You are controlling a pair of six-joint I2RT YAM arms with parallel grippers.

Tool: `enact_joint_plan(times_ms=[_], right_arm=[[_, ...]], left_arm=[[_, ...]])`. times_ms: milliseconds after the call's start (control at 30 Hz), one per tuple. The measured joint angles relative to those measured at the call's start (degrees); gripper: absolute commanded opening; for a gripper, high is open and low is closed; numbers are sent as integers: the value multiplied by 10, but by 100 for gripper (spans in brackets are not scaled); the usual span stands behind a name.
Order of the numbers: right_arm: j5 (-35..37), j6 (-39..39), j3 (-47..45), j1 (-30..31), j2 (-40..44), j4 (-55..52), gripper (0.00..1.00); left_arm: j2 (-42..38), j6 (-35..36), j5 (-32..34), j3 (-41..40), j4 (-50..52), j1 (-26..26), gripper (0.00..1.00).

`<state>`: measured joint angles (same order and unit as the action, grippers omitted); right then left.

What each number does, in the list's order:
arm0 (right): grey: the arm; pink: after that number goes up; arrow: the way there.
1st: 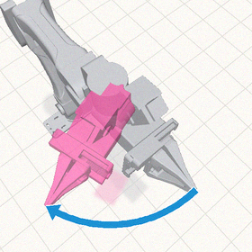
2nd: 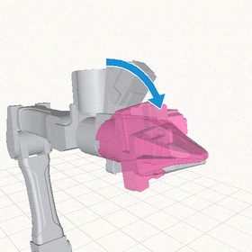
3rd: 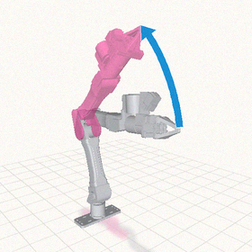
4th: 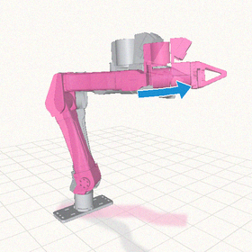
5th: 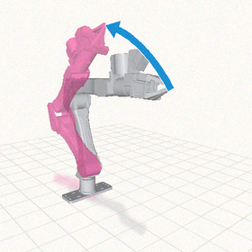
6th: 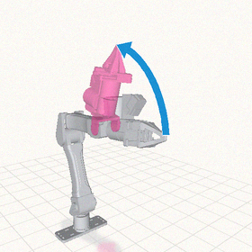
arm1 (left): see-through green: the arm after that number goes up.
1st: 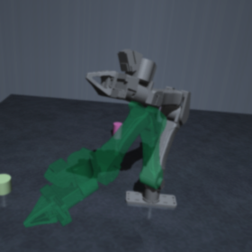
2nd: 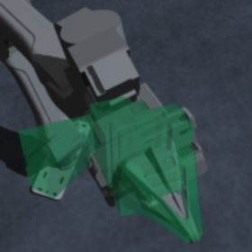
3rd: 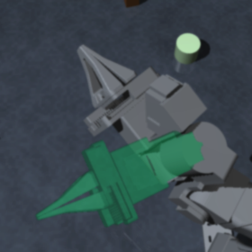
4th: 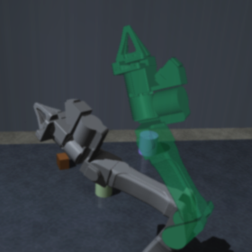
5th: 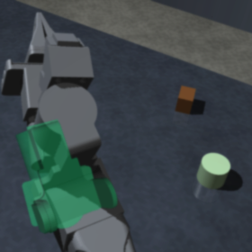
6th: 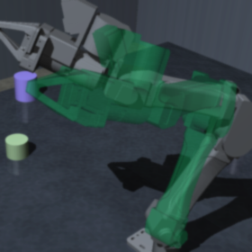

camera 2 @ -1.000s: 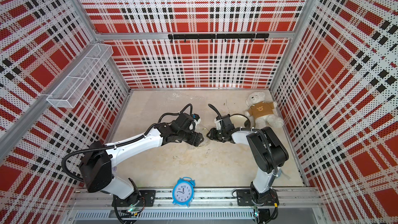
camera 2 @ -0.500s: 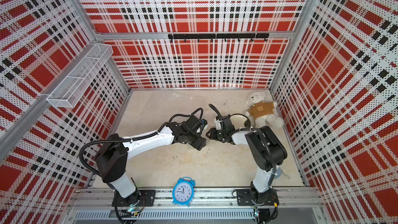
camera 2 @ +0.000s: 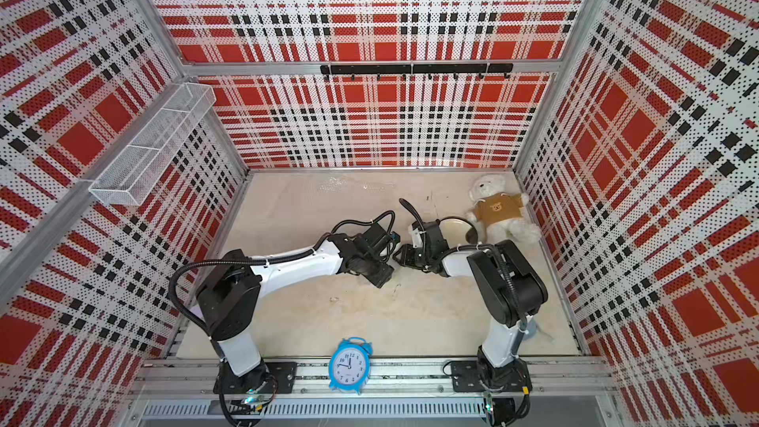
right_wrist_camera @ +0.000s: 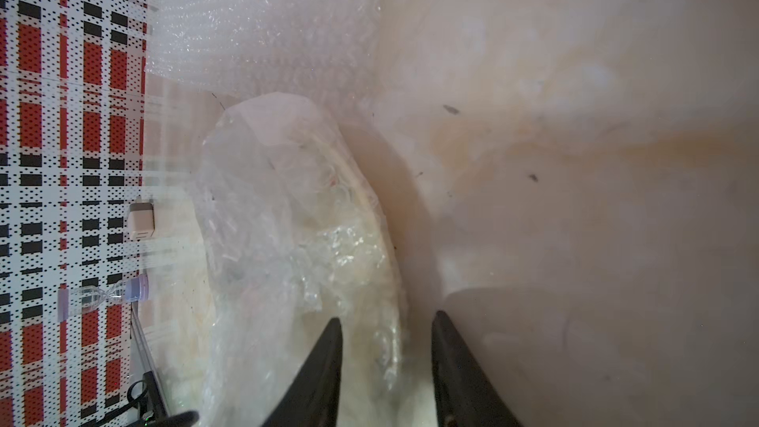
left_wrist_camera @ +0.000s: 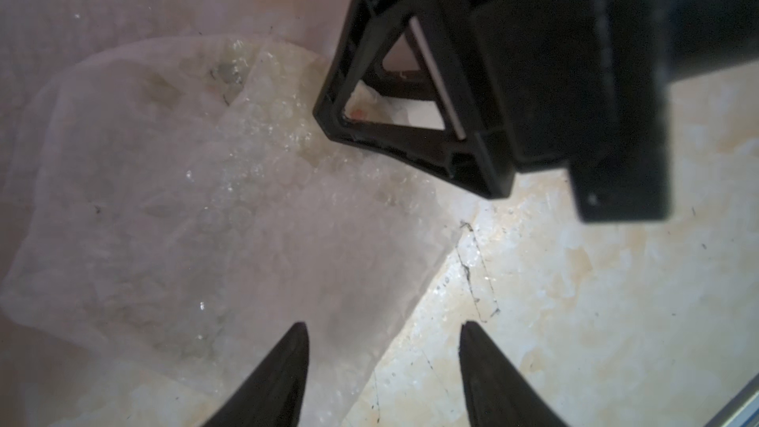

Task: Unpack dinner plates from bubble wrap
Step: Unwrap the bubble wrap at the center of the board.

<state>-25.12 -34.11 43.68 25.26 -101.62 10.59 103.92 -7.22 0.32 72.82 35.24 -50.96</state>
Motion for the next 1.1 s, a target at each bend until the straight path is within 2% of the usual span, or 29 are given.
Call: enact_joint_plan(times_ms=[167, 400, 667, 767, 967, 1033, 1100], right_arm=[[-2, -1, -3, 0, 0, 6, 39], [-3, -2, -6, 0, 0, 10, 38], [-4, -2, -8, 0, 0, 14, 38], [-4, -2, -10, 0, 0, 17, 38], [-5, -2, -12, 0, 1, 23, 42], [-4, -1, -14, 0, 2, 25, 47], [-5, -2, -15, 0, 5, 26, 57]], left_arm=[[12, 3, 8, 14, 2, 0, 55], [20, 7, 24, 18, 2, 0, 22], [26, 13, 34, 18, 2, 10, 3], [26, 13, 35, 18, 2, 15, 0], [23, 13, 31, 18, 2, 32, 0], [19, 13, 28, 18, 2, 41, 0], [12, 13, 25, 18, 3, 51, 0]])
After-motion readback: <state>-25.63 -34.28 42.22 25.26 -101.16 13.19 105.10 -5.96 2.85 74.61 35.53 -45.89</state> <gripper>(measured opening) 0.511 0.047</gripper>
